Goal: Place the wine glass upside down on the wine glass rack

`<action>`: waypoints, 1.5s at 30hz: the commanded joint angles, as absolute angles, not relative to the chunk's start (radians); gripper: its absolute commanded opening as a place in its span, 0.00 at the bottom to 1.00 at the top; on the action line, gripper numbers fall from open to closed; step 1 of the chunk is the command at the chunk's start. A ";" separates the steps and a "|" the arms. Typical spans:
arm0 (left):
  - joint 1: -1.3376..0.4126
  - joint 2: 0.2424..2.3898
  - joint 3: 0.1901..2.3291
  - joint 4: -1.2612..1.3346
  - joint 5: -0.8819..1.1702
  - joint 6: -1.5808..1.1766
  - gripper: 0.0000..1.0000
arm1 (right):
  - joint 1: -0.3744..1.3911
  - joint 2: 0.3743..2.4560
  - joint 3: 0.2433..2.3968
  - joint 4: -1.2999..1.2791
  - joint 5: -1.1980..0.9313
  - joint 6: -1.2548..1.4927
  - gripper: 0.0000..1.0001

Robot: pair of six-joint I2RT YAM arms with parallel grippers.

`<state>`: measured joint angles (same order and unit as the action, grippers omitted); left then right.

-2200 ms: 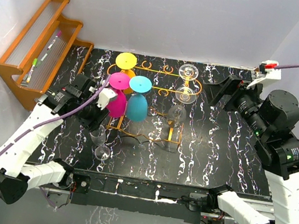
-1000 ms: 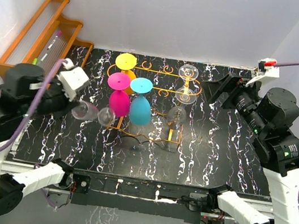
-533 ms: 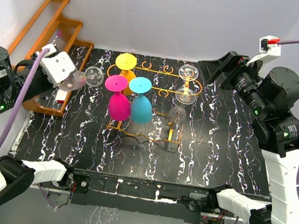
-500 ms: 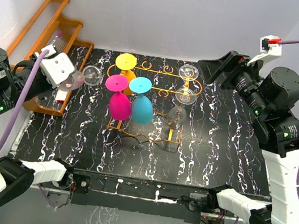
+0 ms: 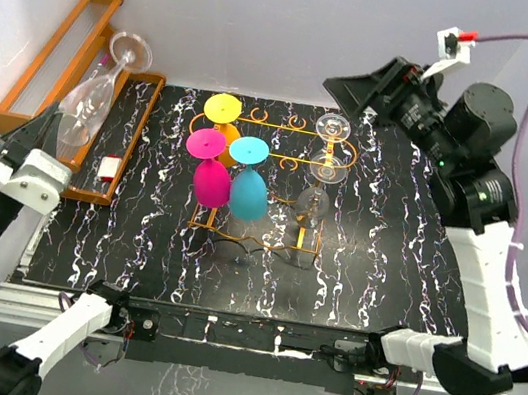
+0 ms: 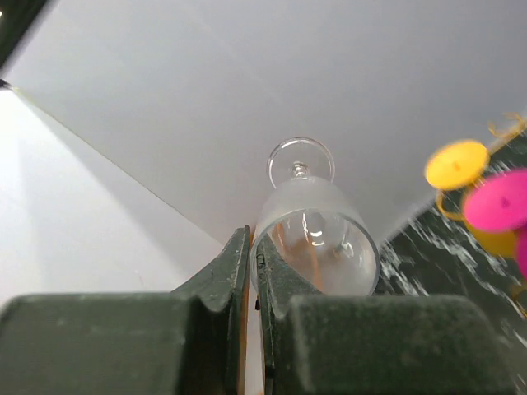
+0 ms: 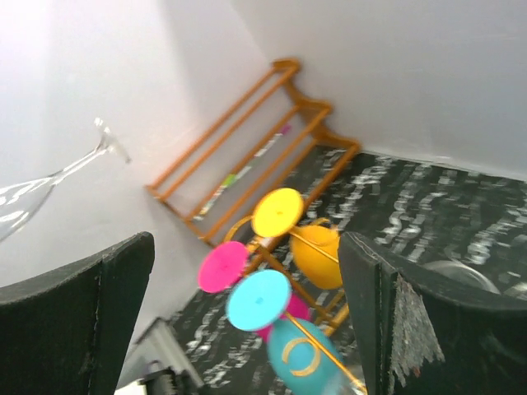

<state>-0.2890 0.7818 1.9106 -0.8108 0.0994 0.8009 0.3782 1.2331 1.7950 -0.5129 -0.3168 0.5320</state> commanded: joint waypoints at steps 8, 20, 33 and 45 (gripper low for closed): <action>-0.121 0.657 1.450 0.262 0.319 0.663 0.00 | 0.552 1.493 1.913 0.051 -0.607 1.101 0.94; 0.016 0.623 1.328 0.481 0.405 0.396 0.00 | 0.872 1.714 2.013 0.492 -0.218 1.132 0.89; 0.114 0.609 1.284 0.507 0.509 0.255 0.00 | 0.974 1.975 2.247 0.813 -0.103 1.187 0.84; 0.159 0.578 1.244 0.509 0.596 0.204 0.00 | 0.983 2.071 2.343 0.866 -0.053 1.267 0.80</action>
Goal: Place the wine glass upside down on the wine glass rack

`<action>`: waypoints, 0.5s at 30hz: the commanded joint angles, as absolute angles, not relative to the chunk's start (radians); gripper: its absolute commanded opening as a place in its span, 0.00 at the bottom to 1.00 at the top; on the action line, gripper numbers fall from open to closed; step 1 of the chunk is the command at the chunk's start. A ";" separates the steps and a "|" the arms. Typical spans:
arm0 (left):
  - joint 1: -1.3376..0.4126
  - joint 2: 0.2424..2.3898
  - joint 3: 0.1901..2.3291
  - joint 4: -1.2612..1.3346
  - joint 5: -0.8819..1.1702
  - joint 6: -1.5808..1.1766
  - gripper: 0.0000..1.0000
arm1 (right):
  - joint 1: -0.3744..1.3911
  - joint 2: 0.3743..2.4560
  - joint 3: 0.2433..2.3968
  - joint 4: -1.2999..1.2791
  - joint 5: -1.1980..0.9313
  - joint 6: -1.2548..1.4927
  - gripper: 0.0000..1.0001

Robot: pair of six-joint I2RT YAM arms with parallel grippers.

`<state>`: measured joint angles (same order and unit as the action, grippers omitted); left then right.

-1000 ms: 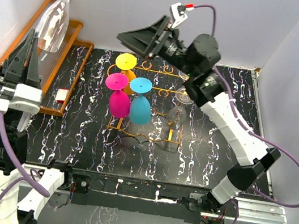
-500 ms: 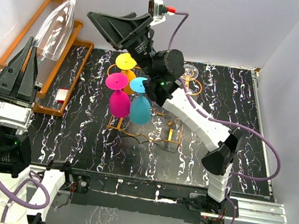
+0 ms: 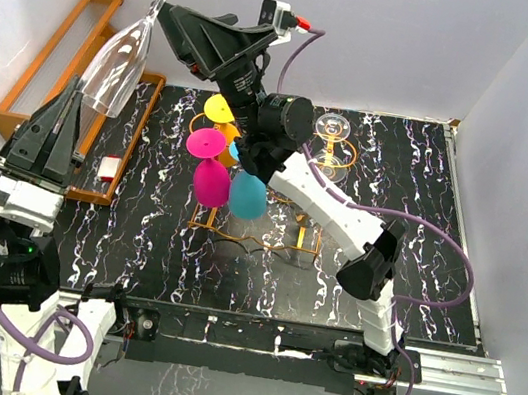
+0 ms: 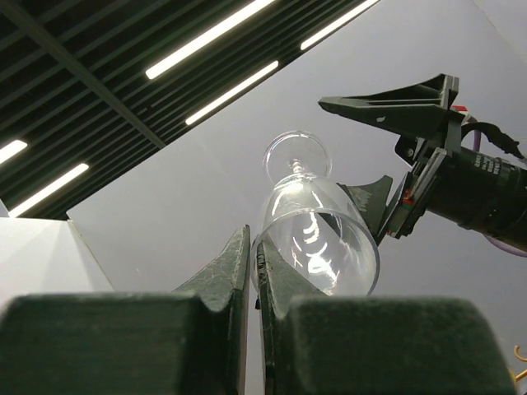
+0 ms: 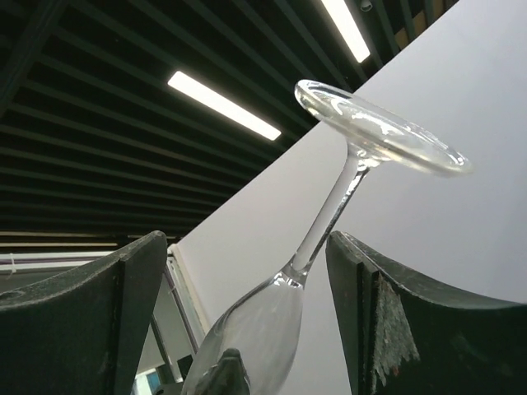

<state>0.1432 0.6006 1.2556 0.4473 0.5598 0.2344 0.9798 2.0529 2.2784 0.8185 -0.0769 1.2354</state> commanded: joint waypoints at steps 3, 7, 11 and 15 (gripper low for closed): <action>0.168 0.569 1.236 0.519 0.609 0.188 0.00 | 0.983 2.078 2.348 0.863 -0.050 1.275 0.76; 0.173 0.572 1.235 0.523 0.617 0.179 0.00 | 0.983 2.084 2.351 0.849 -0.045 1.276 0.68; 0.179 0.572 1.230 0.529 0.618 0.175 0.00 | 0.983 2.094 2.354 0.854 -0.057 1.296 0.52; 0.185 0.572 1.227 0.532 0.620 0.176 0.00 | 0.986 2.094 2.345 0.865 -0.066 1.304 0.39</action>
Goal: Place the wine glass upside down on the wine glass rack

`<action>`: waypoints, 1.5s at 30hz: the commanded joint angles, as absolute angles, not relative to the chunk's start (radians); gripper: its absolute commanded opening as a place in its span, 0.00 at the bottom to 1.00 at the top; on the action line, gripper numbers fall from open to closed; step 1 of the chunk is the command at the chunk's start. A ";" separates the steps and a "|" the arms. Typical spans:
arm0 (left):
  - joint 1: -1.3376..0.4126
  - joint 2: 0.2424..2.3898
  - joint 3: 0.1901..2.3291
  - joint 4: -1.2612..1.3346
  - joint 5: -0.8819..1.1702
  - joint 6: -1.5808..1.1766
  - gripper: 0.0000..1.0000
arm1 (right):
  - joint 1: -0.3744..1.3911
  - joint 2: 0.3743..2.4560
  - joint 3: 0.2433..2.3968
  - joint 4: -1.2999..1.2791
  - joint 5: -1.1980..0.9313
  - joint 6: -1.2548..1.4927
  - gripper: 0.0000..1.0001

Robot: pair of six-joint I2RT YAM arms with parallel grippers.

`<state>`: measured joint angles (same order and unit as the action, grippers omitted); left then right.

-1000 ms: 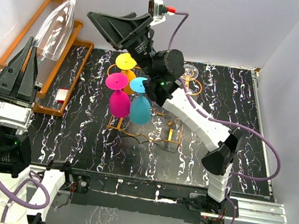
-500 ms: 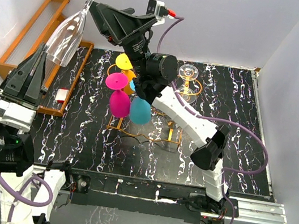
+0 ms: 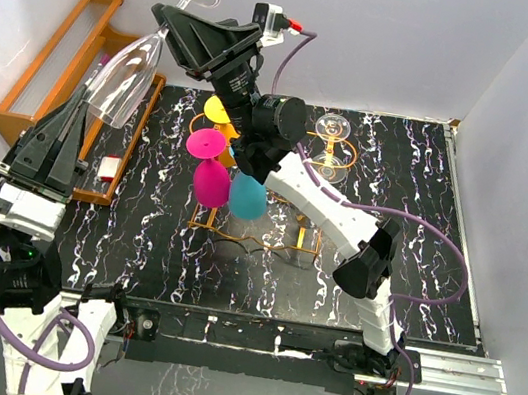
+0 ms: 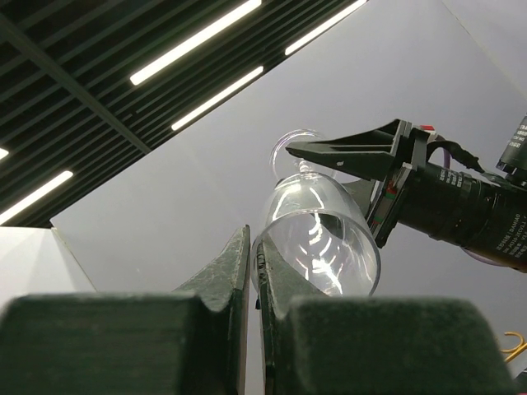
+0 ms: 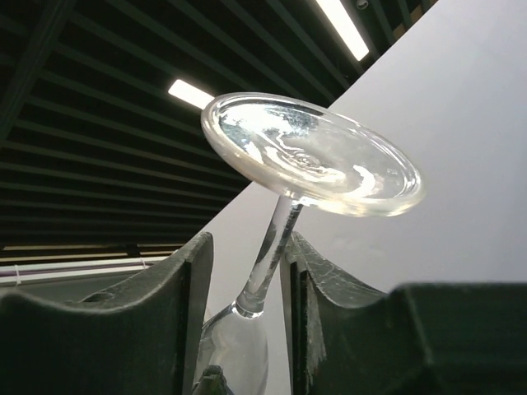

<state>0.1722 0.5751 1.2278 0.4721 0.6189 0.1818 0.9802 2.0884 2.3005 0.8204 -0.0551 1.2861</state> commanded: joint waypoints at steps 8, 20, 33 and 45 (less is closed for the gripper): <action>0.197 0.582 1.233 0.533 0.619 0.170 0.00 | 0.995 2.095 2.339 0.866 -0.084 1.313 0.31; 0.217 0.584 1.220 0.553 0.630 0.144 0.00 | 1.011 2.090 2.308 0.879 -0.097 1.331 0.29; 0.225 0.595 1.291 0.384 0.606 0.093 0.04 | 1.016 1.976 2.264 0.765 -0.060 1.135 0.08; 0.227 0.650 1.435 -0.054 0.580 -0.044 0.96 | 0.964 1.637 2.122 0.406 0.055 0.636 0.08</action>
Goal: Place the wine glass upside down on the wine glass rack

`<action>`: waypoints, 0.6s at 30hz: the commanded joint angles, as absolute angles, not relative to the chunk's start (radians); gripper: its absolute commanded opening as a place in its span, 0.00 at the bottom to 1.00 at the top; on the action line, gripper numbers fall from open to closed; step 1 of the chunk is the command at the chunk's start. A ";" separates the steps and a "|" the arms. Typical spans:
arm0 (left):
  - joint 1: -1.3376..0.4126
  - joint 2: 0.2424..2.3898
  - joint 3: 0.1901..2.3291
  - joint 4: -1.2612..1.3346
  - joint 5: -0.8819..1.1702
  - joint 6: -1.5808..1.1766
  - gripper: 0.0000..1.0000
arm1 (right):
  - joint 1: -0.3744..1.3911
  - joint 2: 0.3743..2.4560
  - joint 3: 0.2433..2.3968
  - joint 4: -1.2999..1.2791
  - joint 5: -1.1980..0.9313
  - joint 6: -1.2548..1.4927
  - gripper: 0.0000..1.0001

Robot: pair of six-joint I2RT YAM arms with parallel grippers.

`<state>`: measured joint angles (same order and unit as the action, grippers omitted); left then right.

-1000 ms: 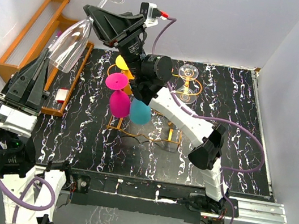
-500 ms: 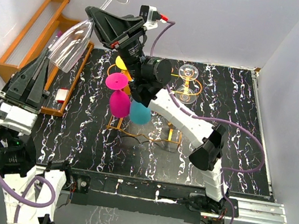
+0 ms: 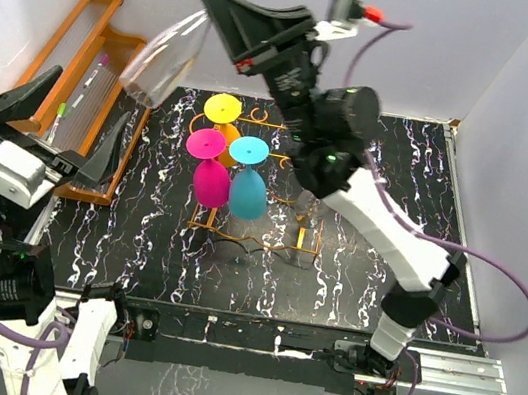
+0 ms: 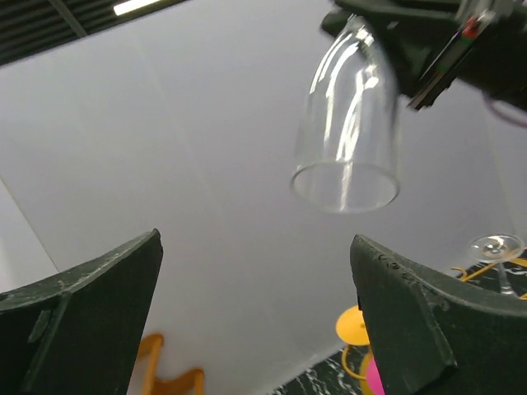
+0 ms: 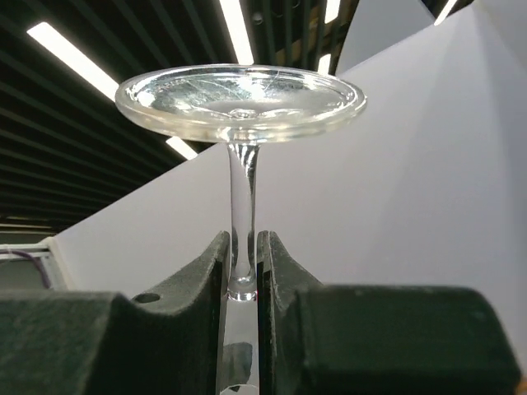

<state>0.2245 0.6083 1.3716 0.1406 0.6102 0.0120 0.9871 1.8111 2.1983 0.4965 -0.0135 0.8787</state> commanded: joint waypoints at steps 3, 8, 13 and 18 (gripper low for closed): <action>0.227 0.723 1.537 -0.276 0.556 -0.089 0.97 | 0.956 1.516 2.023 0.274 0.068 0.482 0.08; 0.227 0.856 1.702 -0.589 0.592 -0.110 0.97 | 0.957 1.306 1.821 -0.065 0.003 0.333 0.08; 0.228 1.052 1.882 -0.905 0.628 0.023 0.97 | 0.962 1.052 1.436 -0.233 -0.068 0.327 0.08; 0.228 1.132 1.904 -1.057 0.489 0.113 0.97 | 0.965 0.842 1.159 -0.242 -0.051 0.349 0.08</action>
<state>0.2245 1.1160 1.9190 -0.8486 0.5816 0.0341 0.9565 0.9463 1.2804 -0.1787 -0.0422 0.3641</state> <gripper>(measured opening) 0.970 0.166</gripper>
